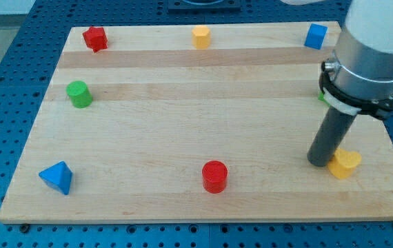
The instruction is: Move the yellow heart to the bottom right side of the board
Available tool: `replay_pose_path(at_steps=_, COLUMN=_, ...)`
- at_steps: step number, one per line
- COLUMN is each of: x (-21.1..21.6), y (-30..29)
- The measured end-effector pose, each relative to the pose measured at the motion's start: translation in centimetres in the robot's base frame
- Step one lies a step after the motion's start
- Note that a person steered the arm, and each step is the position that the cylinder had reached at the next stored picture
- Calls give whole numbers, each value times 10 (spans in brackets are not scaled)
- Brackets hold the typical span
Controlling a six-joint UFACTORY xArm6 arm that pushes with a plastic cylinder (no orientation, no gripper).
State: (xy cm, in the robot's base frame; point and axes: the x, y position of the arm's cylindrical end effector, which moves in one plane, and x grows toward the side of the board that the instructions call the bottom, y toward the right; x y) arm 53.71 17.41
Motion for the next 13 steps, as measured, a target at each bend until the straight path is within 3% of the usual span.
replay_pose_path(at_steps=4, x=-24, y=32)
replay_pose_path(at_steps=13, x=0, y=50)
